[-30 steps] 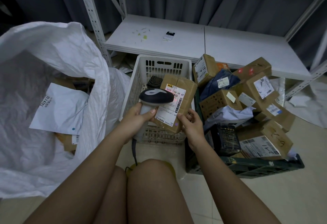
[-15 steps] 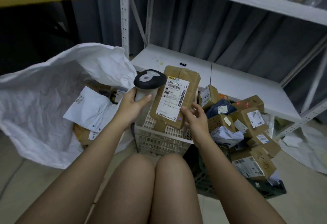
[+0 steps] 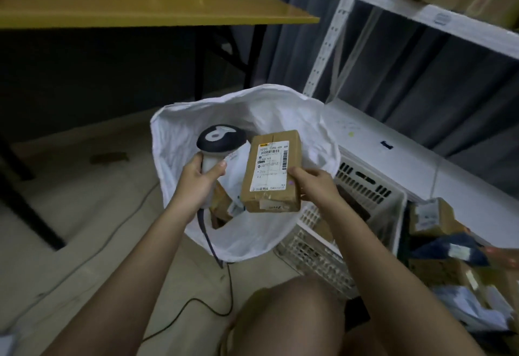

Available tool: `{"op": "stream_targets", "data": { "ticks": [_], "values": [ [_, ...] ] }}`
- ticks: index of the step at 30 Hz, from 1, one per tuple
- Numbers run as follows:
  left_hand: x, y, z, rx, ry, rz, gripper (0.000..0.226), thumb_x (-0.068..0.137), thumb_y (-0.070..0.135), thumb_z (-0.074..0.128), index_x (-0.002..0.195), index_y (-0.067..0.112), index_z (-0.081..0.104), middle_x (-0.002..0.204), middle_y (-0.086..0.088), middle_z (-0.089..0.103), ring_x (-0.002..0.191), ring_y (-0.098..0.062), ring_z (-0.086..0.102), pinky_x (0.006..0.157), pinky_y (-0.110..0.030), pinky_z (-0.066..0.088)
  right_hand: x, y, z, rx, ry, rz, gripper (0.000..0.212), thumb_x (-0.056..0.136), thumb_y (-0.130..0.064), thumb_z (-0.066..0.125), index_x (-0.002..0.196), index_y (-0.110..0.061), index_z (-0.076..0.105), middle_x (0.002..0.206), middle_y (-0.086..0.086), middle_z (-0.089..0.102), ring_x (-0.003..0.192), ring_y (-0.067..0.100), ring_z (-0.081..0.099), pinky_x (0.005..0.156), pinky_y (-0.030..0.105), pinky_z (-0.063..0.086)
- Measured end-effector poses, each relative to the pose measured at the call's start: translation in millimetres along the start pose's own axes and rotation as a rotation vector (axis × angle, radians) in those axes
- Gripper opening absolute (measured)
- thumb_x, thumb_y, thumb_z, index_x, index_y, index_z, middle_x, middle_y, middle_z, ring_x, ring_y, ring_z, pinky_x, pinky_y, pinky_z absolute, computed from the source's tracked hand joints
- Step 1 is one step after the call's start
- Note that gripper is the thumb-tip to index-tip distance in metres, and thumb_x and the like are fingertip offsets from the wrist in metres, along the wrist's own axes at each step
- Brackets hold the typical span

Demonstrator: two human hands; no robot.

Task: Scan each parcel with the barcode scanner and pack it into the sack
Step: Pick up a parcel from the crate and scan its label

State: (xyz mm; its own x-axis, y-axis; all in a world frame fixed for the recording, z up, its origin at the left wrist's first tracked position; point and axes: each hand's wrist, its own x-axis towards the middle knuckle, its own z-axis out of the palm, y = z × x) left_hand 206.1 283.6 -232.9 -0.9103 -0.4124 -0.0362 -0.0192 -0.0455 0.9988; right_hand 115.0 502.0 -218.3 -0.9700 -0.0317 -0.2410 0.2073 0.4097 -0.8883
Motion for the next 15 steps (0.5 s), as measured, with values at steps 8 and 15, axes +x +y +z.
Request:
{"op": "stream_targets", "data": {
  "ticks": [8, 15],
  "values": [
    [37.1, -30.1, -9.7, 0.011, 0.100, -0.067, 0.022, 0.094, 0.015, 0.060, 0.115, 0.011, 0.060, 0.094, 0.006, 0.066, 0.082, 0.000, 0.061, 0.059, -0.003, 0.044, 114.8, -1.7, 73.6, 0.003, -0.045, 0.247, 0.036, 0.093, -0.029, 0.057, 0.120, -0.006, 0.052, 0.113, 0.010, 0.059, 0.093, 0.025, 0.060, 0.079, 0.038, 0.055],
    [51.6, -32.7, 9.0, -0.014, 0.022, -0.082, 0.013, 0.093, 0.014, 0.061, 0.100, 0.026, 0.062, 0.090, 0.011, 0.069, 0.082, -0.001, 0.066, 0.064, -0.009, 0.049, 121.6, 0.1, 91.2, 0.356, -0.225, 0.238, 0.035, 0.098, -0.007, 0.052, 0.133, -0.004, 0.051, 0.130, 0.012, 0.054, 0.112, 0.024, 0.055, 0.082, 0.028, 0.054]
  ]
}}
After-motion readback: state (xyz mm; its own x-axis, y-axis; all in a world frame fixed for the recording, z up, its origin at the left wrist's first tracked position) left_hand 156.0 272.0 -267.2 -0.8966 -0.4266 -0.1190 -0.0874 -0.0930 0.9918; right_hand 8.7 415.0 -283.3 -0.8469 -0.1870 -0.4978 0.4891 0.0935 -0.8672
